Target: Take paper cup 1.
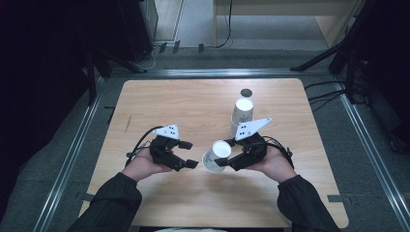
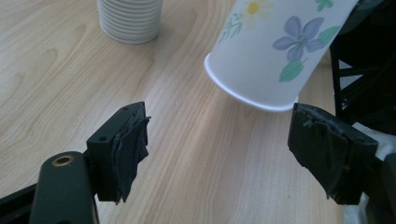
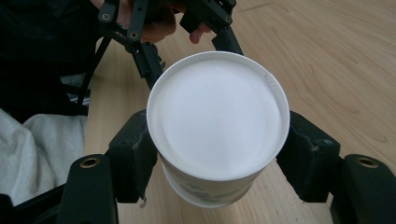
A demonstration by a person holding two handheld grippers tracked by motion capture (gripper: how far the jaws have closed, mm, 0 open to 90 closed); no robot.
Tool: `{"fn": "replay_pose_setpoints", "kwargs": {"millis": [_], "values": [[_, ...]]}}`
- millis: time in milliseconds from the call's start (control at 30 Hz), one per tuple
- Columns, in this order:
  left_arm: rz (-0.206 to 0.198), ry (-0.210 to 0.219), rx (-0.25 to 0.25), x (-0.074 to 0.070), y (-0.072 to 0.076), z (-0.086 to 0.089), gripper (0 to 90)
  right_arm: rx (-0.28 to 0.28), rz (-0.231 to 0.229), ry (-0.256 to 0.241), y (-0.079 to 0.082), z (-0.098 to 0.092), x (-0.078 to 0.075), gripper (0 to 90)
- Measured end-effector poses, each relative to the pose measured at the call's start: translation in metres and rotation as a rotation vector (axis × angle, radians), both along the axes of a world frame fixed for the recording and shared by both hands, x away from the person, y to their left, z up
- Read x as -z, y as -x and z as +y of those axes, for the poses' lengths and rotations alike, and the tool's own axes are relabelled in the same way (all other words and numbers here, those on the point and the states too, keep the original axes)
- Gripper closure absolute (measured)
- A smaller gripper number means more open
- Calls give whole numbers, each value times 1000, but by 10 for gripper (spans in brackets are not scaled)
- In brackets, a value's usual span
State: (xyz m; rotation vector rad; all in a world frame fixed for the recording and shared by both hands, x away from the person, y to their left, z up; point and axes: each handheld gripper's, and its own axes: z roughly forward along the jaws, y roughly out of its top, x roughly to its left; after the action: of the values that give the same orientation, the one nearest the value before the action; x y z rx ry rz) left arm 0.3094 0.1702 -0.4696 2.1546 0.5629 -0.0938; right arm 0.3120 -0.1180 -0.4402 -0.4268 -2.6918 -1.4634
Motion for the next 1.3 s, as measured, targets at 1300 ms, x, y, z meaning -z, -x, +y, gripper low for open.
{"fn": "replay_pose_setpoints", "kwargs": {"millis": [1300], "values": [[-32,40,131,11,12,-26,234,-59,93,-71,2,30,17,342]]}}
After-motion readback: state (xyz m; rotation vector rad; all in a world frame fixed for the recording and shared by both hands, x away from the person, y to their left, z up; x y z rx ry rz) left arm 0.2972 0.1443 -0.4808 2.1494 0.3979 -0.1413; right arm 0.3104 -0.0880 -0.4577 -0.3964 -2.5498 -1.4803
